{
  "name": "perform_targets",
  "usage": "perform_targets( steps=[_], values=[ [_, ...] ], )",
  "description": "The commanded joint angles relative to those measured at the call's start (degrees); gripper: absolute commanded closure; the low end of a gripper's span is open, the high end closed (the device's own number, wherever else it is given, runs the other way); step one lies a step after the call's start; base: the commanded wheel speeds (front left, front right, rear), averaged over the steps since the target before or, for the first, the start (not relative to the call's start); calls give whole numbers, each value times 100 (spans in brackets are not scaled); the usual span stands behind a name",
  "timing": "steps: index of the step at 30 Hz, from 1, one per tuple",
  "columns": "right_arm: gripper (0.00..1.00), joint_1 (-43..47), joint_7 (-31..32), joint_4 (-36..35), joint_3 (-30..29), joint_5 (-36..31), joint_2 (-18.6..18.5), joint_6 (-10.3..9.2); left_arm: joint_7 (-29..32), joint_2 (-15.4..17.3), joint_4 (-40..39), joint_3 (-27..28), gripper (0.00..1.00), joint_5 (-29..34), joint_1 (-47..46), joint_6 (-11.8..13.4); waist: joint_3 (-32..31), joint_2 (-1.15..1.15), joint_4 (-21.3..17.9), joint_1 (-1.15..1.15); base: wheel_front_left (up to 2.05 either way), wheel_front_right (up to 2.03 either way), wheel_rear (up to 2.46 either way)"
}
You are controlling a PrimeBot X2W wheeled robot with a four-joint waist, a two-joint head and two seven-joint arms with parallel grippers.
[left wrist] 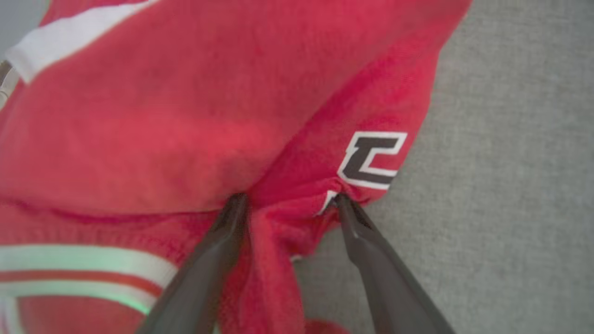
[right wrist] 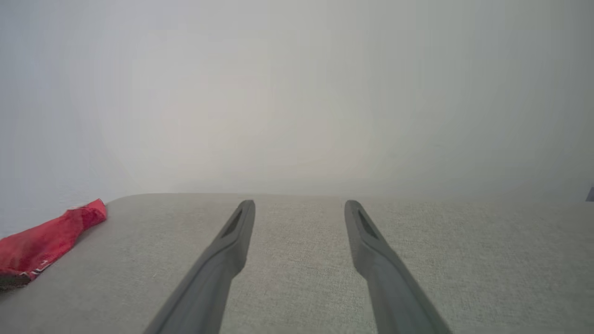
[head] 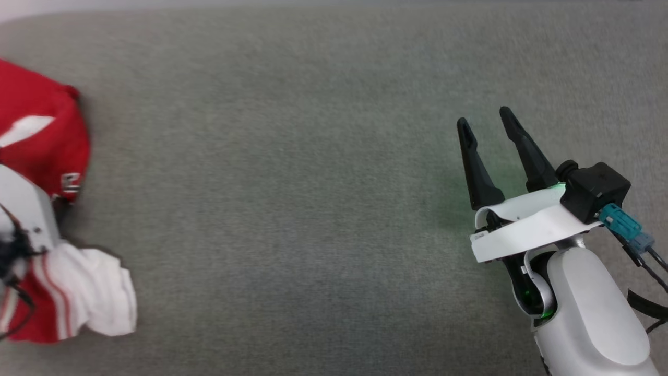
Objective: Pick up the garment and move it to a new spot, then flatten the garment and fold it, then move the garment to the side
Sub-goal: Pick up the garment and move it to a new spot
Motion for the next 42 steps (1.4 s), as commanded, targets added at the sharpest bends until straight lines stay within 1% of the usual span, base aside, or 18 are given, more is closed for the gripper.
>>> perform_targets(
  steps=[1,3,4,5,6,7,9,15,19,21,25,30,33,36,39,42],
  values=[
    [0,-78,-3,-32,17,-29,-9,-8,85,-126,161,-90,0,57,77,20,580,0,-482,0,0,0,0],
    [0,-100,-3,-47,34,-33,-37,-8,85,-185,272,-173,0,84,39,28,638,0,-482,0,0,0,0],
    [0,-117,-3,-46,27,-31,-46,-8,31,-234,291,-205,5,80,18,23,652,0,-480,0,0,0,0],
    [0,-133,-3,-40,14,-31,-49,-8,-44,-271,275,-237,51,85,-7,18,660,0,-476,0,0,0,0],
    [0,-139,-3,-25,-1,-37,-48,-8,-163,-311,269,-236,73,55,-31,11,652,0,-464,0,0,0,0],
    [0,-129,-3,-15,-10,-41,-40,-8,-271,-336,275,-241,100,31,-42,2,618,0,-444,0,0,0,0],
    [0,-78,-3,4,25,-52,-26,-8,-477,-383,248,-310,100,3,-6,-31,495,0,-392,0,0,0,0],
    [0,151,-3,112,63,23,-24,-8,-1113,-342,-63,-560,100,-61,-59,-63,-119,0,-215,0,0,0,0],
    [0,301,-3,173,47,44,-2,-8,-1462,-131,-405,-710,100,-205,-90,-28,-545,0,-143,0,0,0,0],
    [0,397,-4,206,60,66,7,-8,-1647,-22,-685,-830,100,-258,-131,4,-713,0,-132,0,0,0,0],
    [0,573,-4,182,-2,97,-1,-8,-1818,-84,-1467,-1247,100,-383,-214,-2,-917,0,-154,0,0,0,0],
    [0,758,-3,128,-172,133,4,-8,-1700,-115,-2598,-1754,100,-501,-419,-1,-1002,0,-260,0,0,0,0],
    [0,811,-3,79,-277,169,21,-8,-1527,-231,-3295,-2142,100,-455,-616,-1,-958,0,-427,0,0,0,0],
    [0,799,-3,-14,-412,202,55,-8,-1357,-370,-3827,-2532,100,-431,-870,-2,-838,0,-642,0,0,0,0],
    [0,755,-3,-86,-568,244,88,-8,-1240,-676,-4138,-2999,100,-410,-1182,-2,-661,0,-899,0,0,0,0],
    [0,696,-3,-160,-716,280,128,-8,-1197,-1049,-4245,-3462,100,-496,-1486,-2,-456,0,-1202,0,0,0,0]
  ],
)
